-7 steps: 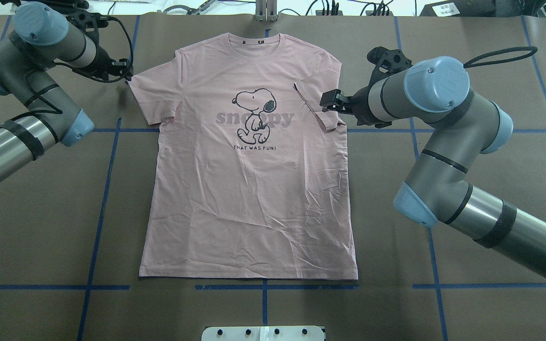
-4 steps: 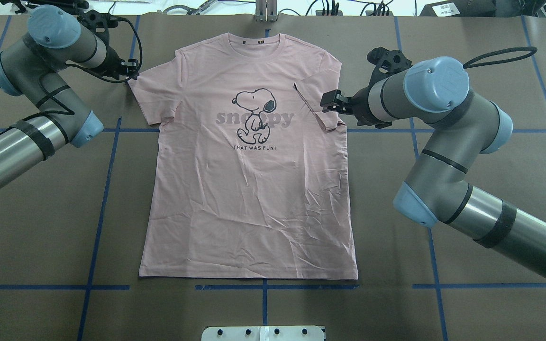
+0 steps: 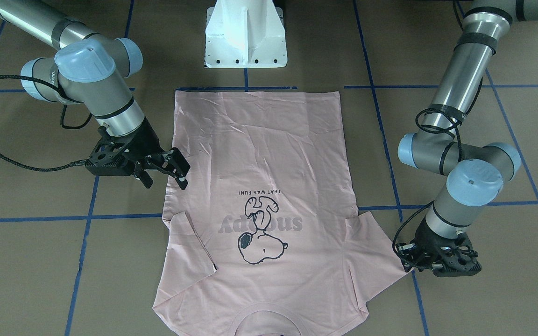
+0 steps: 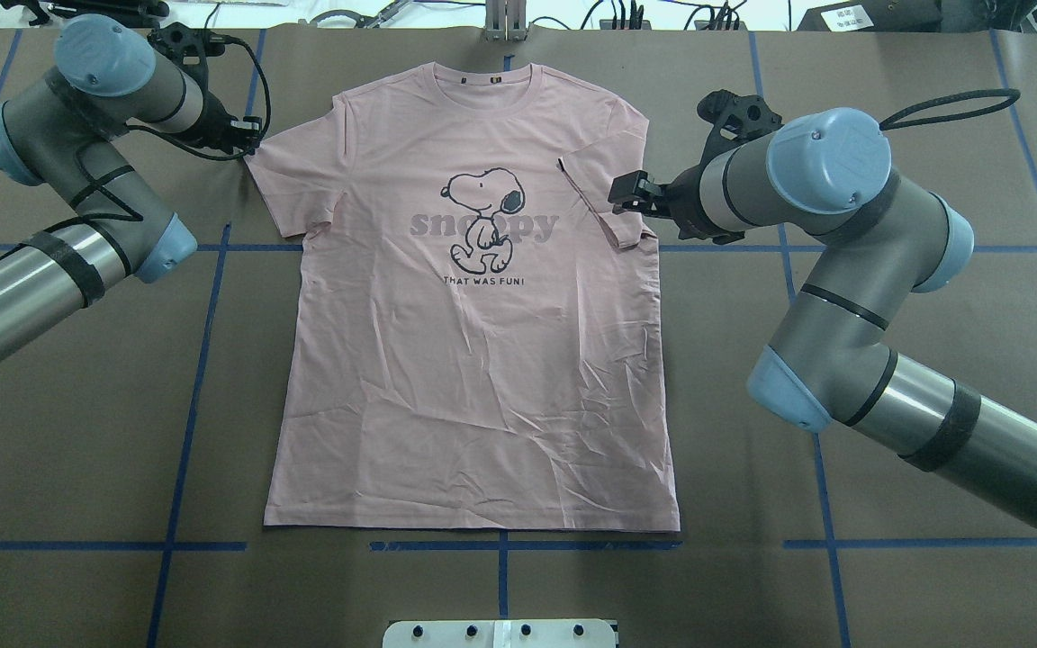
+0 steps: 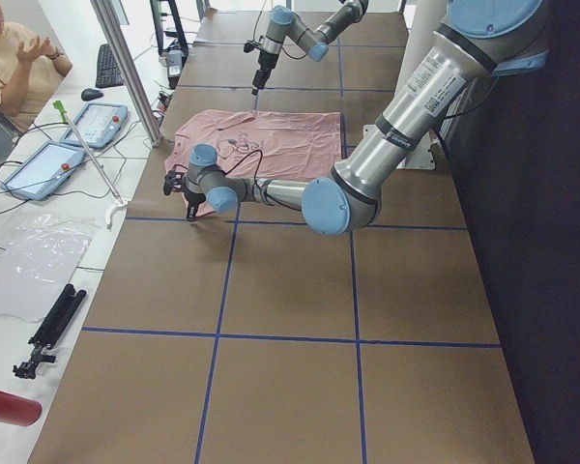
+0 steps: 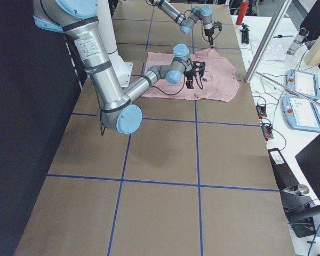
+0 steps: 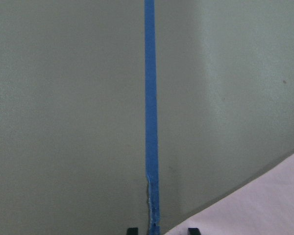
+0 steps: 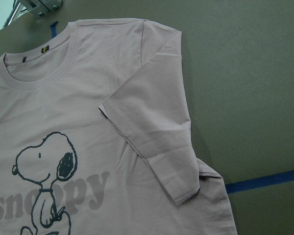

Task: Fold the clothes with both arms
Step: 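Move the left gripper to the other sleeve while the right gripper holds still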

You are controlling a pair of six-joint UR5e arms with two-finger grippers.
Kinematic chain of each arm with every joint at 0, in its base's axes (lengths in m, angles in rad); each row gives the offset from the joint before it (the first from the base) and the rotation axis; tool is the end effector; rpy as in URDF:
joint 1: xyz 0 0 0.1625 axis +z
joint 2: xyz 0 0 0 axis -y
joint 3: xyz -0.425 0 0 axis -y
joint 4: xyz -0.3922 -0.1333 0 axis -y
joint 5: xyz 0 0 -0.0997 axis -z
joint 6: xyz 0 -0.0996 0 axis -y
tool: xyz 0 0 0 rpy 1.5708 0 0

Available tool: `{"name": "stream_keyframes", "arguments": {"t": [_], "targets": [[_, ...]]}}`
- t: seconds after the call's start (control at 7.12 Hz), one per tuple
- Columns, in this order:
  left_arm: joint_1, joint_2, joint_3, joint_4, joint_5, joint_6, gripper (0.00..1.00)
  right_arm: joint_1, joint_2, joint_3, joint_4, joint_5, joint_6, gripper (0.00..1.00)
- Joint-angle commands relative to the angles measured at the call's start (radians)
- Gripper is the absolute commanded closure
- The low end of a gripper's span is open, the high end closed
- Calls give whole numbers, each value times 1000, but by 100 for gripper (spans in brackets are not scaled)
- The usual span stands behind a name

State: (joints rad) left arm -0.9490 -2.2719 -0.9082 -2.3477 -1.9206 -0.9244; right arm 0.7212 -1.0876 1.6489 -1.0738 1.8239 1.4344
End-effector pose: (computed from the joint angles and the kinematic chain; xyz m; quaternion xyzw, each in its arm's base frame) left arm 0.3869 -0.7101 0.4637 0.1679 0.3870 -0.0681 0.9041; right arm -0.4259 -0.5188 0.2905 0.1091 -0.5007 0.1858 0.8384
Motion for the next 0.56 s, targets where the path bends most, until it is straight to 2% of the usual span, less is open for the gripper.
{"name": "stream_keyframes", "arguments": {"t": [0.0, 0.28, 0.42], "targets": [[6, 0, 0, 2, -1, -1, 100, 1, 0, 0, 0, 0, 0, 0], [6, -11, -15, 2, -5, -39, 100, 1, -2, -1, 0, 0, 0, 0], [6, -15, -53, 10, -8, -51, 100, 1, -2, -3, 0, 0, 0, 0]]}}
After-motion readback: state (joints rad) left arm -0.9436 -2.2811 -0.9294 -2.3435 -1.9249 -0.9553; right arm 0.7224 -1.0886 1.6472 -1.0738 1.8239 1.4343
